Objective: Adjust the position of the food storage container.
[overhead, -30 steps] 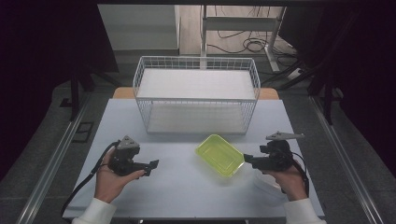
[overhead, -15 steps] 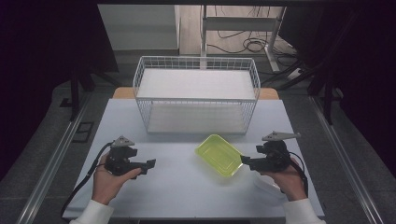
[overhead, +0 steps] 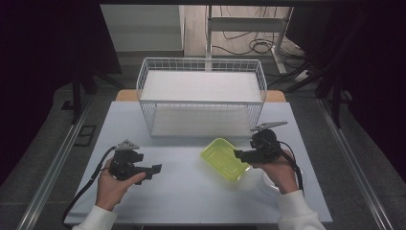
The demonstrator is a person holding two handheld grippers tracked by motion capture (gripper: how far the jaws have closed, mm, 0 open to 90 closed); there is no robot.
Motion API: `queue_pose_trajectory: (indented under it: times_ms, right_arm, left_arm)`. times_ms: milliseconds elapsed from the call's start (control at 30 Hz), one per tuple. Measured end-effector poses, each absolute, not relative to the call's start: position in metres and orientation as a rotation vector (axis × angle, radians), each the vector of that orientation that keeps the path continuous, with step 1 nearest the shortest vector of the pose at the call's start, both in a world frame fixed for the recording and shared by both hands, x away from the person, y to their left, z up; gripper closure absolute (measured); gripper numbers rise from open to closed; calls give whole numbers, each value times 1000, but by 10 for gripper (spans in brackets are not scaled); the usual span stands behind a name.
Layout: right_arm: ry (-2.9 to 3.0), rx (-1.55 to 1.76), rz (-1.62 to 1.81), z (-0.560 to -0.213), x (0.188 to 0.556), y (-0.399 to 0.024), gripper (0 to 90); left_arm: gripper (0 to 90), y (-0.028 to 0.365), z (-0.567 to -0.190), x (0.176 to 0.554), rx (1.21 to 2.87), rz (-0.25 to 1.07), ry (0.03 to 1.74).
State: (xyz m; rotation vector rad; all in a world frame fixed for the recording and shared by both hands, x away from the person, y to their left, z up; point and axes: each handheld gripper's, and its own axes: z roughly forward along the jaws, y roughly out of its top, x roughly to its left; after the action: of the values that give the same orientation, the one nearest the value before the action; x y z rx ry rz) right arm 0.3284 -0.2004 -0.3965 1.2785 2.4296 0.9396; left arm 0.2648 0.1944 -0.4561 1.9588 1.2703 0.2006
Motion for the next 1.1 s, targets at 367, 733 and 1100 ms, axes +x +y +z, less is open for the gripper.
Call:
queue_pose_trajectory:
  times_ms: [367, 733, 1100]
  right_arm:
    - [2495, 1276, 792, -420, 374, -155, 458]
    - [2430, 1288, 654, -439, 406, -150, 745]
    - [2456, 1225, 555, -451, 419, -148, 891]
  left_arm:
    - [144, 192, -460, 268, 1990, 164, 1260]
    - [125, 192, -461, 267, 1997, 179, 1281]
    - [126, 193, -461, 267, 1984, 175, 1281]
